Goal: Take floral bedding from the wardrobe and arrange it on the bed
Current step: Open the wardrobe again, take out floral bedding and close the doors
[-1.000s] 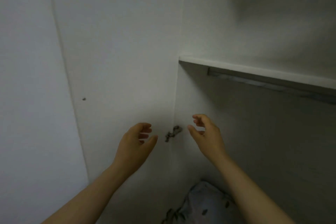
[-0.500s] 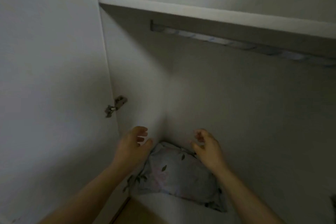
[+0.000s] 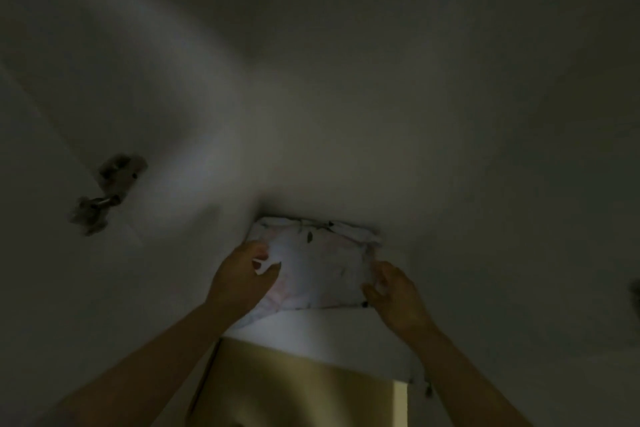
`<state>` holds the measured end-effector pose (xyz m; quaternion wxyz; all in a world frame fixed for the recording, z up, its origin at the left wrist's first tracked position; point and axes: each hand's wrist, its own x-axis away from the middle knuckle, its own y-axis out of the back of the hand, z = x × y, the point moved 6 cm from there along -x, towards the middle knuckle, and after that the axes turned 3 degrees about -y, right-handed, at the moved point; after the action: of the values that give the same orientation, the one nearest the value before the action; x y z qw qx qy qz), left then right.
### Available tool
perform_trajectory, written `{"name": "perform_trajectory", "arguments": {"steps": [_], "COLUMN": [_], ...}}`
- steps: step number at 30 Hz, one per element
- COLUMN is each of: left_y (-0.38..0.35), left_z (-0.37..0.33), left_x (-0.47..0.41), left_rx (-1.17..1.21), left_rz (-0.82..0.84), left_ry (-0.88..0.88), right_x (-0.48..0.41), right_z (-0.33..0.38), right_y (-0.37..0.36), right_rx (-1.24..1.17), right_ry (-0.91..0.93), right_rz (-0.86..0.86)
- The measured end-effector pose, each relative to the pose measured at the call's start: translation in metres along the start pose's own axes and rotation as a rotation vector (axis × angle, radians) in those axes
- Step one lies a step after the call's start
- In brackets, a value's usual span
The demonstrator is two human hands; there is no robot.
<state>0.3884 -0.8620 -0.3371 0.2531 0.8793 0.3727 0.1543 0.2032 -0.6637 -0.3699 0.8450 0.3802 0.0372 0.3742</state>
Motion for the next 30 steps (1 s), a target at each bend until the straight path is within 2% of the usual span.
{"name": "perform_trajectory", "arguments": {"steps": [5,8,12,17,30], "left_y": [-0.057,-0.088,-0.136,-0.187,-0.339], "left_z": [0.046,0.074,0.113,0.175,0.374], "left_x": [-0.014,-0.019,-0.034,-0.055,-0.149], "left_rx": [-0.062,-0.07,-0.161,-0.184,-0.372], "left_rz": [0.077,0.083,0.109,0.107,0.162], "left_ry": [0.04,0.091,0.054,0.136,0.022], "right_x": [-0.016,-0.03,-0.06,-0.1,-0.225], "right_z": [-0.051,-0.079,-0.124,-0.182,-0.347], "right_y": [-0.024,-0.037,-0.061,-0.1,-0.268], "right_rx": [0.052,0.106,0.201,0.279,0.399], "right_ry": [-0.033,-0.029,-0.004,-0.011,0.035], "right_rz": [0.035,0.078,0.129,0.184,0.216]}}
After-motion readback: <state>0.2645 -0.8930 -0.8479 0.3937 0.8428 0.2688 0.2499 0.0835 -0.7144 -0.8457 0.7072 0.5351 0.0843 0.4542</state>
